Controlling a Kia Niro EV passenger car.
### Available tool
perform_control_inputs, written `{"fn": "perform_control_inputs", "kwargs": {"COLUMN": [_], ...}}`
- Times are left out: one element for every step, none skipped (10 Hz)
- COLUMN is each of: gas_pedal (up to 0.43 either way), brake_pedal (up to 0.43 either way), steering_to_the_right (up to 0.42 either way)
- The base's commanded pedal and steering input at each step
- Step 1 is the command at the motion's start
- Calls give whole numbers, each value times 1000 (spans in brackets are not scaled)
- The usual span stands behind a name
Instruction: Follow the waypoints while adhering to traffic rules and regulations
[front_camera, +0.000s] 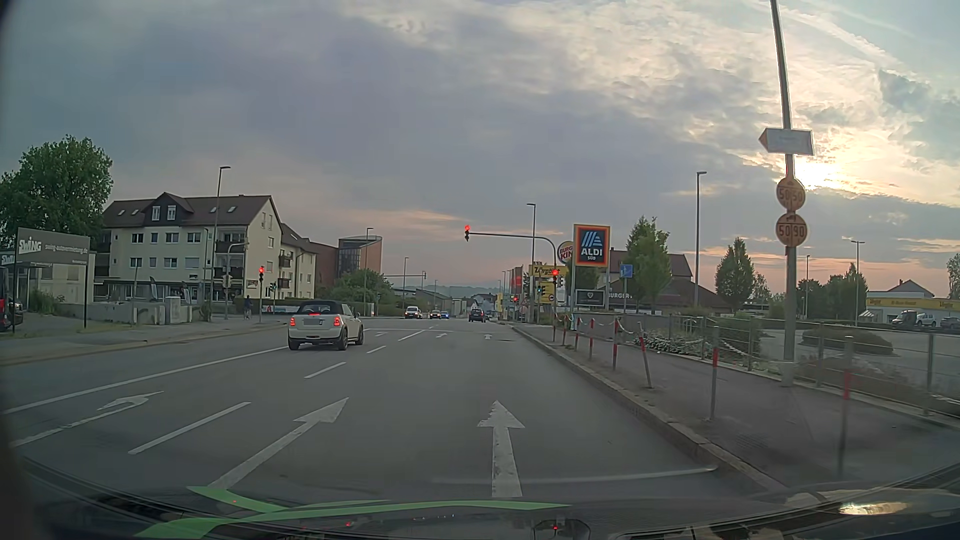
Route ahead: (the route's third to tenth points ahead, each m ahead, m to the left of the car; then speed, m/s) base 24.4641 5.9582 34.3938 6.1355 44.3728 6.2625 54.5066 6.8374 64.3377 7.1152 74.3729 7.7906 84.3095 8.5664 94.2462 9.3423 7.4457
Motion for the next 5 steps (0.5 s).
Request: {"fn": "perform_control_inputs", "kwargs": {"gas_pedal": [0, 0, 0, 0, 0], "brake_pedal": [146, 146, 146, 146, 110], "steering_to_the_right": [-16, -16, -17, -17, -17]}}
